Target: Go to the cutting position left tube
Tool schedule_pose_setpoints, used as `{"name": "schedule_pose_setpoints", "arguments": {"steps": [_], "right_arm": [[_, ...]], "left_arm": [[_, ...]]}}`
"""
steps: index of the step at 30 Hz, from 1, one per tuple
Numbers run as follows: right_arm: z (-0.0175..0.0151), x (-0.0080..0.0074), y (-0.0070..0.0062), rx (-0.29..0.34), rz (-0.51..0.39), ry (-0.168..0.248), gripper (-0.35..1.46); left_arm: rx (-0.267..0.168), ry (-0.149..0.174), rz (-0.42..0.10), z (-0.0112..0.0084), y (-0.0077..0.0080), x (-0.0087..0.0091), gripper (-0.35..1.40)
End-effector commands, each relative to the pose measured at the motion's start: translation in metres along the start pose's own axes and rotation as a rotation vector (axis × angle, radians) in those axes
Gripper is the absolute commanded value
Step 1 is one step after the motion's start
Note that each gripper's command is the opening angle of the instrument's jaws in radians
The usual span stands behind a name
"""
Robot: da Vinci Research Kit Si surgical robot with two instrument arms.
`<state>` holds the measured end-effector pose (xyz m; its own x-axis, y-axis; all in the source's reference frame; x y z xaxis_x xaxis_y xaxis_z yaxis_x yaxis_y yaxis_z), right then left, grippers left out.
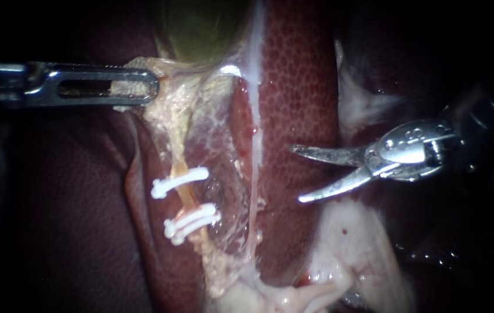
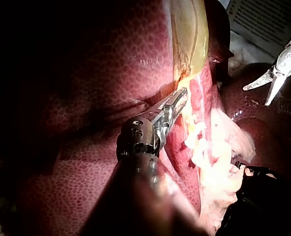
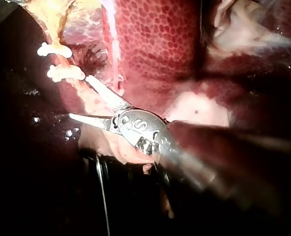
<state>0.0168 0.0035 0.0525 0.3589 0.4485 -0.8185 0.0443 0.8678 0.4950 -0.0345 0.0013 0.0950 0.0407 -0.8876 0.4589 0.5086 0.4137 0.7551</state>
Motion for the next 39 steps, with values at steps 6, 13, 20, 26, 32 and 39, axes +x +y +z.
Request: {"name": "schedule_pose_setpoints", "arguments": {"steps": [6,13,20,26,32,39], "right_arm": [[0.0049,-0.0034,0.0,0.042,-0.003,-0.028,1.43],[0.011,-0.0077,-0.0001,0.084,0.028,-0.073,1.43],[0.0146,-0.0099,0.0,0.116,0.052,-0.075,1.43],[0.0162,-0.0099,0.0,0.121,0.057,-0.081,1.43],[0.0168,-0.0097,0.0001,0.127,0.058,-0.083,1.43],[0.0172,-0.0093,-0.0001,0.151,0.062,-0.082,1.43]], "left_arm": [[-0.002,-0.001,0.001,0.0001,-0.0001,0.0002,-0.35],[-0.003,-0.002,0.001,0.0001,-0.0003,0.0003,-0.35],[-0.005,-0.003,0.001,0.0002,-0.0004,0.0004,-0.35],[-0.006,-0.003,0.001,0.0003,-0.0005,0.0004,-0.35],[-0.007,-0.004,0.001,0.0004,-0.0006,0.0005,-0.35],[-0.007,-0.004,0.001,0.0004,-0.0006,0.0005,-0.35]]}}
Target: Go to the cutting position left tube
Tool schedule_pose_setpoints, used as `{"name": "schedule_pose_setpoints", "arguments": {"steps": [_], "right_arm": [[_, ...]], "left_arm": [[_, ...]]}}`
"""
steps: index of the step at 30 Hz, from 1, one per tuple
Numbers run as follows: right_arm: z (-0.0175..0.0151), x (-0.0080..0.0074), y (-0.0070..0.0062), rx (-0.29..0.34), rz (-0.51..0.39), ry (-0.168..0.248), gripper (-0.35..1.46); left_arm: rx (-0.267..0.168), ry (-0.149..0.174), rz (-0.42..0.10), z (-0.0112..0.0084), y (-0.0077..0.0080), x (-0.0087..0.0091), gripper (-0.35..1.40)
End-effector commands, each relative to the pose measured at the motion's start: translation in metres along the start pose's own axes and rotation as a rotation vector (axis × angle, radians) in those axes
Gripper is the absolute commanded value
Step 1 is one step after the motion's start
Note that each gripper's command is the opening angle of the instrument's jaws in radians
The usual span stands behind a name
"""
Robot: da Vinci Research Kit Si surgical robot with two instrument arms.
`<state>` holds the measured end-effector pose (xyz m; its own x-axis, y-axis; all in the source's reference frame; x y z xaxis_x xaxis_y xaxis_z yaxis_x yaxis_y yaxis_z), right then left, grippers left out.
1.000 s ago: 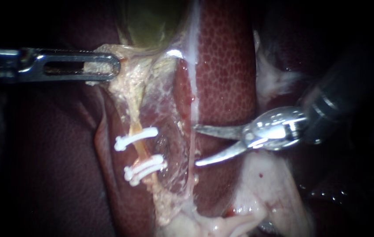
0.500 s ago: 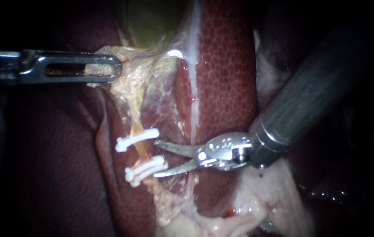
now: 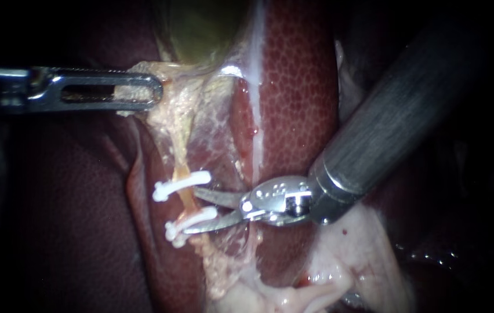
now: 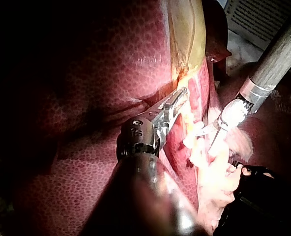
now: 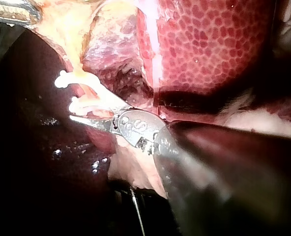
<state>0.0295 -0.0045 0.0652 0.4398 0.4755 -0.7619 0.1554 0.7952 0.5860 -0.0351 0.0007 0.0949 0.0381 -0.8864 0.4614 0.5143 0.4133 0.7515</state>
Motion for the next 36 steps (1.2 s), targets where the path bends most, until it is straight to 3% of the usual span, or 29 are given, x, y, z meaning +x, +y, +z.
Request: {"name": "schedule_pose_setpoints", "arguments": {"steps": [1,12,23,36], "right_arm": [[0.0,0.0001,-0.0001,0.008,-0.002,0.0,1.43],[0.0018,0.0012,-0.0001,0.088,0.018,-0.003,1.38],[0.0035,0.0018,0.0004,0.098,0.151,0.009,1.33],[0.0064,0.0029,0.0011,0.106,0.189,0.007,1.3]], "left_arm": [[-0.001,0.0,0.0,0.0,0.0,0.0,-0.35],[-0.004,-0.002,0.0,0.0001,-0.0001,0.0,-0.35],[-0.005,-0.002,0.0,0.0002,-0.0001,0.0001,-0.35],[-0.001,-0.001,0.0,0.0006,-0.0002,0.0002,-0.35]]}}
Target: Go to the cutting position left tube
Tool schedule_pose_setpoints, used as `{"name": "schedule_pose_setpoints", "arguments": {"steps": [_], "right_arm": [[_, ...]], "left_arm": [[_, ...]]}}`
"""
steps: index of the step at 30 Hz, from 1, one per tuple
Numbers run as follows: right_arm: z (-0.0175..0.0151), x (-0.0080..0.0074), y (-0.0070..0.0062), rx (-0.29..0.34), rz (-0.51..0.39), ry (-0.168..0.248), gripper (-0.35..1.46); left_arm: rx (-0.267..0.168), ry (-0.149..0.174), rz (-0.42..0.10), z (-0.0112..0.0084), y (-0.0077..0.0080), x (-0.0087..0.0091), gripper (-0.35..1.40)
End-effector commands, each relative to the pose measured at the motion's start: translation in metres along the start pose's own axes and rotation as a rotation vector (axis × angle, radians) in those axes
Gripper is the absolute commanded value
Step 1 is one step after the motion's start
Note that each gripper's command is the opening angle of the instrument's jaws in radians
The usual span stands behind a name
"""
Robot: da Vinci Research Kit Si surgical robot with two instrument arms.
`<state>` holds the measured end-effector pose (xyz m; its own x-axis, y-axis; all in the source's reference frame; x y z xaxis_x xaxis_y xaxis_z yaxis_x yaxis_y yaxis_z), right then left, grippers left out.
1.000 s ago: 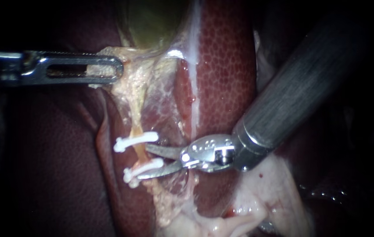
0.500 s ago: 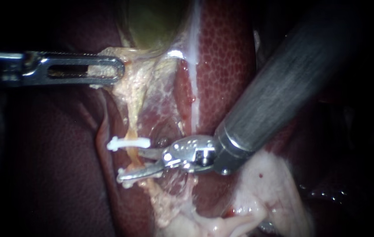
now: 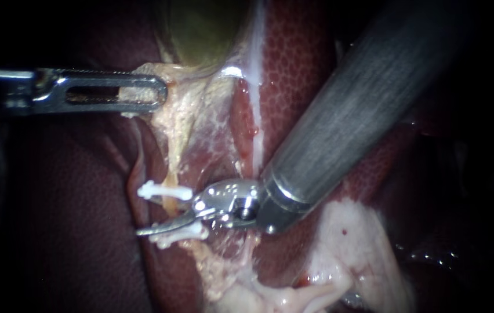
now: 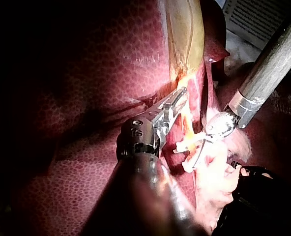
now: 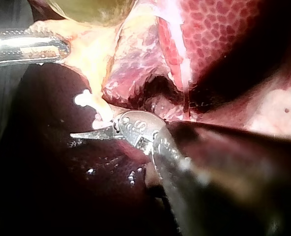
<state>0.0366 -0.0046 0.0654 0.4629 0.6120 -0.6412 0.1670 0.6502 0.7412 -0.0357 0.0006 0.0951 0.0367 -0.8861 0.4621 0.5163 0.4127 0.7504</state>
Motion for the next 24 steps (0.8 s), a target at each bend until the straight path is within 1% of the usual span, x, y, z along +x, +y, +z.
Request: {"name": "schedule_pose_setpoints", "arguments": {"steps": [1,8,24], "right_arm": [[0.0003,0.0,0.0001,-0.002,0.005,0.0,1.3],[0.0011,0.0,0.0005,-0.001,0.007,0.002,1.28],[0.0009,-0.0003,0.0007,0.004,0.006,0.001,1.28]], "left_arm": [[0.001,0.0,0.0,0.0,0.0,0.0,-0.35],[0.0,0.0,0.0,0.0001,-0.0001,0.0,-0.35],[0.0,0.0,0.0,0.0001,-0.0002,0.0,-0.35]]}}
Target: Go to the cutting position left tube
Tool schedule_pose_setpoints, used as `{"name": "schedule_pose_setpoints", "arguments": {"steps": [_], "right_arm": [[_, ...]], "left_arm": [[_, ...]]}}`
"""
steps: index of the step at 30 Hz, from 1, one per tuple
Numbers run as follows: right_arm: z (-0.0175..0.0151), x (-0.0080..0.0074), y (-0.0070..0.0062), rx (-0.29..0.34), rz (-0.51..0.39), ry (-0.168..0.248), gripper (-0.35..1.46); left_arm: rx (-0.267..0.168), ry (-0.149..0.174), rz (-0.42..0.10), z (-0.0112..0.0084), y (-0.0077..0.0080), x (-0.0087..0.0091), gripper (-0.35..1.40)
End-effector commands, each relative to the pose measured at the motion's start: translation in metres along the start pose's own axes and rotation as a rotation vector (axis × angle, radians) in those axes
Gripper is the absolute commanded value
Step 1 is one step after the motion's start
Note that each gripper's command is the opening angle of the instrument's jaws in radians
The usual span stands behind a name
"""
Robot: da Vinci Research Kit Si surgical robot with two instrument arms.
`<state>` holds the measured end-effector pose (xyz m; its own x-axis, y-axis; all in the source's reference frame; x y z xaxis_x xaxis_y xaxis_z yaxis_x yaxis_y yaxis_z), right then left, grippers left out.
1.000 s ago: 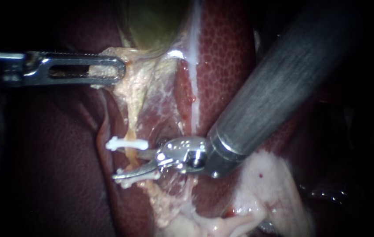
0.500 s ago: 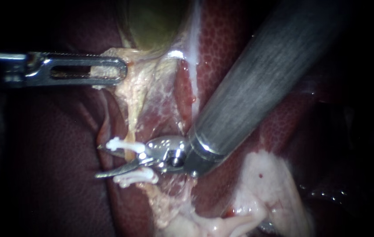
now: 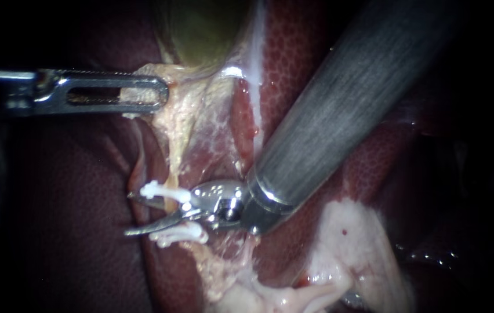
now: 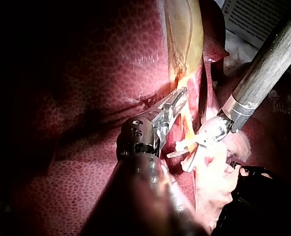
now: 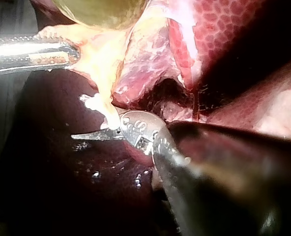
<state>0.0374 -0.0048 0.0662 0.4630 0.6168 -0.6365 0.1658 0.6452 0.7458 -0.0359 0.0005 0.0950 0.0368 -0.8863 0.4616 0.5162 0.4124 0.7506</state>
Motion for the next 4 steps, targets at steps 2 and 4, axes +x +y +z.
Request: {"name": "schedule_pose_setpoints", "arguments": {"steps": [2,4], "right_arm": [[-0.0002,-0.0002,0.0001,0.003,-0.001,0.0,1.28],[-0.0007,-0.0004,0.0001,0.002,-0.002,-0.001,1.28]], "left_arm": [[0.0,0.0,0.0,0.0,0.0,0.0,-0.35],[0.0,0.0,0.0,0.0,0.0,0.0,-0.35]]}}
